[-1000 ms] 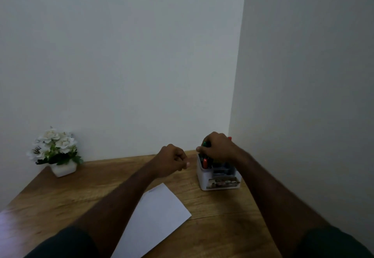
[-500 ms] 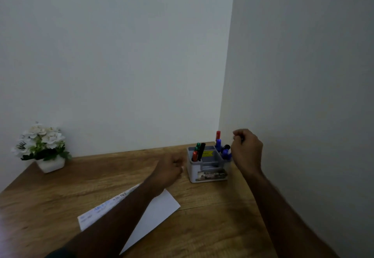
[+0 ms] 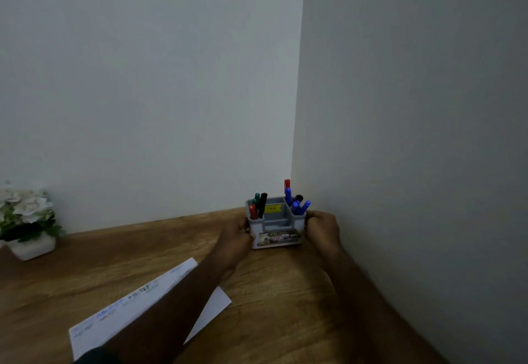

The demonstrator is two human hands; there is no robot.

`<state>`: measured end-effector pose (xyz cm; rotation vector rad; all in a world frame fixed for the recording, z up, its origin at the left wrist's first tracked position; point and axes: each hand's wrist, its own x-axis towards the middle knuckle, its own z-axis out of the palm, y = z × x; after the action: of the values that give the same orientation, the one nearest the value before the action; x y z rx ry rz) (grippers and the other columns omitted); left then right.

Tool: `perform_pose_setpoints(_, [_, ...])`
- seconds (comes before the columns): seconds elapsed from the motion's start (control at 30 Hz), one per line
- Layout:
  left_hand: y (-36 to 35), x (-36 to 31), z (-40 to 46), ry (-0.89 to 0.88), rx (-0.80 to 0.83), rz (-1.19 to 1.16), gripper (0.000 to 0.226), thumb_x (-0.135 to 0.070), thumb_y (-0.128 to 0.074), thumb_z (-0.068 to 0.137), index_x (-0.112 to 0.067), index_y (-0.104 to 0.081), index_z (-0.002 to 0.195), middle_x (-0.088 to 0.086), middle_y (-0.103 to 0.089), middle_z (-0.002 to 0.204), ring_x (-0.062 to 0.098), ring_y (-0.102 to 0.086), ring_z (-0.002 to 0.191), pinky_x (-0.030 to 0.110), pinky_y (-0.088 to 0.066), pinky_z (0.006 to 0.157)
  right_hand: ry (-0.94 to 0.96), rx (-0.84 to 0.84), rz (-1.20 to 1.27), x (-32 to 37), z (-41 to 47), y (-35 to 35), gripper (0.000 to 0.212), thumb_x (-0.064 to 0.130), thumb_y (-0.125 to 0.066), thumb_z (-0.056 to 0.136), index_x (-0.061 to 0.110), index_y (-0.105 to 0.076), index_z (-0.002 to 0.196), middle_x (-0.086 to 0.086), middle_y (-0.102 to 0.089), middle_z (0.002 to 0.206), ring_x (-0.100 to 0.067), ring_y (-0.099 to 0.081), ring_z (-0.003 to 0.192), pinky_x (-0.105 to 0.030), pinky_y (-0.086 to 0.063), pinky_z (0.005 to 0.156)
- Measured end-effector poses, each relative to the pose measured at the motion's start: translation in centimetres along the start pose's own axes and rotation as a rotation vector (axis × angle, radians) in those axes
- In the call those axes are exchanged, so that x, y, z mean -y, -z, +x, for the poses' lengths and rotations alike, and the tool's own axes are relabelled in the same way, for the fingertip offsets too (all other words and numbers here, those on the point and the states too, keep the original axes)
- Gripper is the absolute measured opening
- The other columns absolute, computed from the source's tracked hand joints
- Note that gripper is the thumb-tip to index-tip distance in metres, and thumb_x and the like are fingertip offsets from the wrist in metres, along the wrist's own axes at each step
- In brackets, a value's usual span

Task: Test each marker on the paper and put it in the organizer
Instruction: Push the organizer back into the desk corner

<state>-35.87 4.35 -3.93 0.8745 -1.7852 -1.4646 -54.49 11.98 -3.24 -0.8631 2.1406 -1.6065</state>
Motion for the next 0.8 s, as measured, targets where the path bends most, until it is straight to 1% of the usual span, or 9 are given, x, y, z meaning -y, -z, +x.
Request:
perform_pose_setpoints(0.07, [-0.1,-0.6,1.5,0.028,-0.006,0.028,0.041,0.01,-0.042,0.093,-0.008,-0.061,0.124,0.007,-0.068,0.109,0.012,-0.064,0.08,0.016,-0.052,0.06,-0.026,0.01,0.002,0.3,1.6,-0.4,0.035,0.005,-0.048,0.092,0.014,-0.074,0.114,-0.009,-0.074,0.111,-0.025,-0.068,0.099,-0.039,-0.058,0.087])
perform_pose_setpoints(0.1, [-0.2,-0.9,2.3,0.029,-0.009,0.053,0.04,0.01,-0.042,0.093,-0.007,-0.061,0.124,0.008,-0.067,0.106,0.009,-0.061,0.074,0.017,-0.053,0.059,-0.029,0.006,-0.002,0.4,2.3,-0.5,0.035,0.005,-0.048,0.093,0.013,-0.074,0.115,-0.009,-0.073,0.112,-0.025,-0.068,0.099,-0.037,-0.057,0.085])
perform_pose_setpoints(0.17, [-0.4,-1.2,4.0,0.034,-0.013,0.072,0.04,0.01,-0.042,0.093,-0.004,-0.06,0.127,0.01,-0.067,0.107,0.009,-0.06,0.073,0.024,-0.056,0.065,-0.033,-0.012,0.001,0.6,3.8,-0.9,0.035,0.004,-0.047,0.093,0.011,-0.075,0.112,-0.01,-0.073,0.109,-0.027,-0.068,0.099,-0.04,-0.058,0.086])
perform_pose_setpoints(0.27, [-0.6,-1.6,5.8,0.061,-0.045,0.064,0.04,0.012,-0.04,0.093,0.001,-0.057,0.129,0.017,-0.065,0.109,0.011,-0.058,0.071,0.013,-0.047,0.048,-0.043,-0.001,0.025,0.9,5.3,-1.5,0.033,0.0,-0.045,0.092,0.012,-0.075,0.099,-0.009,-0.073,0.099,-0.027,-0.068,0.093,-0.045,-0.058,0.086])
perform_pose_setpoints(0.3, [-0.6,-1.7,6.3,0.065,-0.053,0.057,0.04,0.012,-0.04,0.093,0.002,-0.056,0.129,0.019,-0.064,0.112,0.012,-0.058,0.072,0.013,-0.047,0.048,-0.044,0.003,0.02,1.2,5.7,-1.8,0.034,0.0,-0.045,0.091,0.012,-0.075,0.097,-0.01,-0.073,0.098,-0.027,-0.068,0.091,-0.046,-0.058,0.086])
perform_pose_setpoints(0.5, [-0.4,-0.4,8.6,0.071,-0.022,0.124,0.043,0.008,-0.046,0.092,-0.004,-0.054,0.133,0.008,-0.063,0.121,0.019,-0.061,0.103,0.03,-0.054,0.088,-0.027,-0.01,-0.042,0.7,8.0,-3.0,0.029,0.002,-0.046,0.09,0.011,-0.073,0.087,-0.011,-0.072,0.094,-0.03,-0.067,0.091,-0.049,-0.056,0.088])
perform_pose_setpoints(0.57, [-0.3,-0.3,8.5,0.058,0.0,0.15,0.046,0.006,-0.048,0.092,-0.006,-0.051,0.136,0.008,-0.061,0.129,0.02,-0.059,0.113,0.037,-0.049,0.101,-0.028,-0.005,-0.023,0.5,8.1,-3.2,0.028,0.003,-0.046,0.092,0.01,-0.073,0.088,-0.012,-0.072,0.096,-0.031,-0.067,0.094,-0.052,-0.054,0.09])
perform_pose_setpoints(0.7, [0.4,-0.6,7.3,0.006,0.036,0.273,0.048,0.0,-0.053,0.093,-0.007,-0.047,0.14,0.009,-0.056,0.138,0.019,-0.055,0.122,0.031,-0.046,0.103,-0.038,-0.046,0.028,0.6,6.8,-3.0,0.024,0.001,-0.048,0.093,0.001,-0.072,0.093,-0.019,-0.071,0.096,-0.036,-0.066,0.095,-0.047,-0.056,0.086])
perform_pose_setpoints(0.8, [1.3,-0.8,4.8,-0.03,-0.001,0.436,0.049,-0.006,-0.058,0.093,-0.008,-0.048,0.14,0.006,-0.056,0.139,0.02,-0.051,0.128,0.024,-0.041,0.098,0.004,-0.189,0.092,0.9,2.9,-3.2,0.021,0.001,-0.049,0.096,-0.001,-0.07,0.1,-0.016,-0.069,0.099,-0.031,-0.064,0.094,-0.032,-0.048,0.074])
